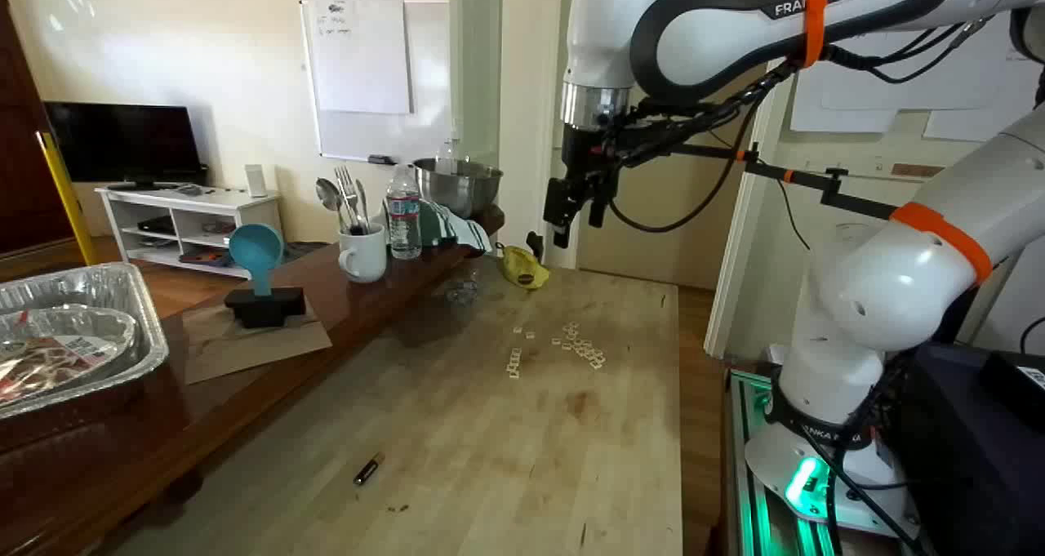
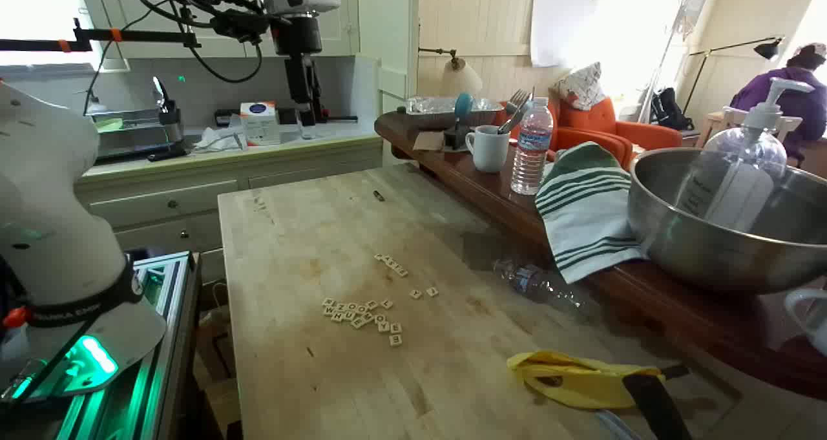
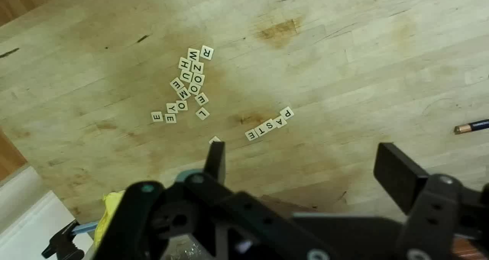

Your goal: Spell the word 'Pastel'.

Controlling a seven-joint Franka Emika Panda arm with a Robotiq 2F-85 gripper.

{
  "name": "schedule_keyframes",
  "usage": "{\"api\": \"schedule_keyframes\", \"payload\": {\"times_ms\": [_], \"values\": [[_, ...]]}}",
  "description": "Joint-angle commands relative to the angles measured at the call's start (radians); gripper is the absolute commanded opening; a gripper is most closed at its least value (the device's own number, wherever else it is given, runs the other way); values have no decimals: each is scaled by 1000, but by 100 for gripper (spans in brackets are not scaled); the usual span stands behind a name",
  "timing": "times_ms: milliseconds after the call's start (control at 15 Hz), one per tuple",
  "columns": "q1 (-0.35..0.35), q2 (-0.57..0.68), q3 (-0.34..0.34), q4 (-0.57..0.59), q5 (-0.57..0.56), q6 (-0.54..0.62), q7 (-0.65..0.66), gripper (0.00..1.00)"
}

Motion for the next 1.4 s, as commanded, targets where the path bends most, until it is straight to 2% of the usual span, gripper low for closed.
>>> {"api": "schedule_keyframes", "payload": {"times_ms": [0,400,533,800,1000,1200,1333], "values": [[13,2,-11,2,-8,-3,7,100],[0,17,-15,-4,-19,2,14,100],[-33,31,-52,-43,-36,4,6,100],[-81,28,-122,-156,-111,108,-38,100],[-62,43,-208,-236,-134,270,-230,100],[-44,86,-299,-287,-98,427,-429,100],[-10,144,-371,-269,-43,488,-572,100]]}}
